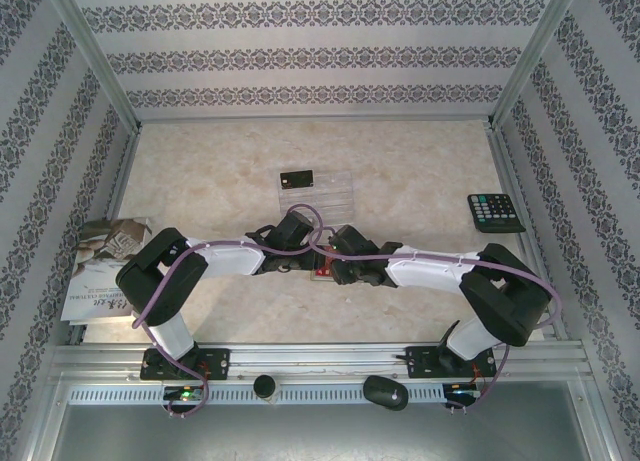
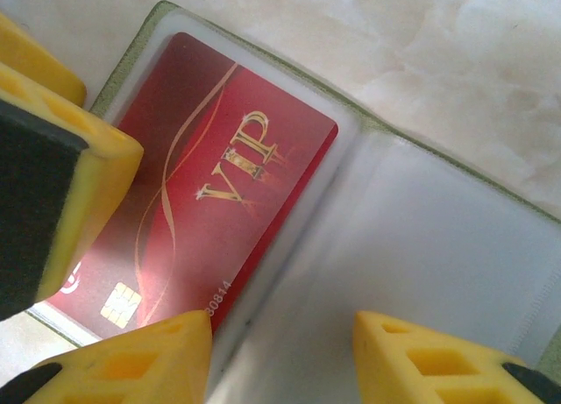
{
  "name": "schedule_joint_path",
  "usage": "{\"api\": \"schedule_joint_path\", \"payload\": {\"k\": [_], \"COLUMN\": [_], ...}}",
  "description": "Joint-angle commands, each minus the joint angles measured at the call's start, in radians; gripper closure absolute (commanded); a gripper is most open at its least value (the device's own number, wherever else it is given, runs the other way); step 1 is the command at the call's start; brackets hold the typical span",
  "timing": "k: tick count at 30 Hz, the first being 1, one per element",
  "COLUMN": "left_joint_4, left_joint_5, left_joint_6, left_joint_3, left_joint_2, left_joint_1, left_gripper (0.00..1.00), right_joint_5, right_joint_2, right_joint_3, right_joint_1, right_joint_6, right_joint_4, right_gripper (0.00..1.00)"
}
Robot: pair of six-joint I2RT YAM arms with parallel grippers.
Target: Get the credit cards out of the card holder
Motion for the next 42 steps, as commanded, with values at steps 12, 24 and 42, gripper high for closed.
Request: {"api": "schedule_joint_path", "payload": {"k": [12, 24, 42], "left_joint_4": [-0.064, -0.064, -0.077], "left_joint_5": [-0.034, -0.028, -0.022], "left_joint_6": [0.002, 0.002, 0.006], "left_joint_3": [-0.034, -0.033, -0.022], "left_joint_2": [0.100, 0.108, 0.136], "left_joint_1": [0.008, 0.009, 0.010], "left_gripper": [0.57, 0.57, 0.61], "right_joint_5": [0.098, 0.163, -0.418], "right_joint_2": [0.049, -0.024, -0.023], "right_joint_3": [0.005, 0.007, 0.008], "right_joint_1": [0.011, 0.004, -0.158], "right_joint_6": [0.007, 0.009, 0.125], "right_joint_4": [-0.082, -0.120, 0.069], "right_gripper": [0.54, 0.53, 0.65]}}
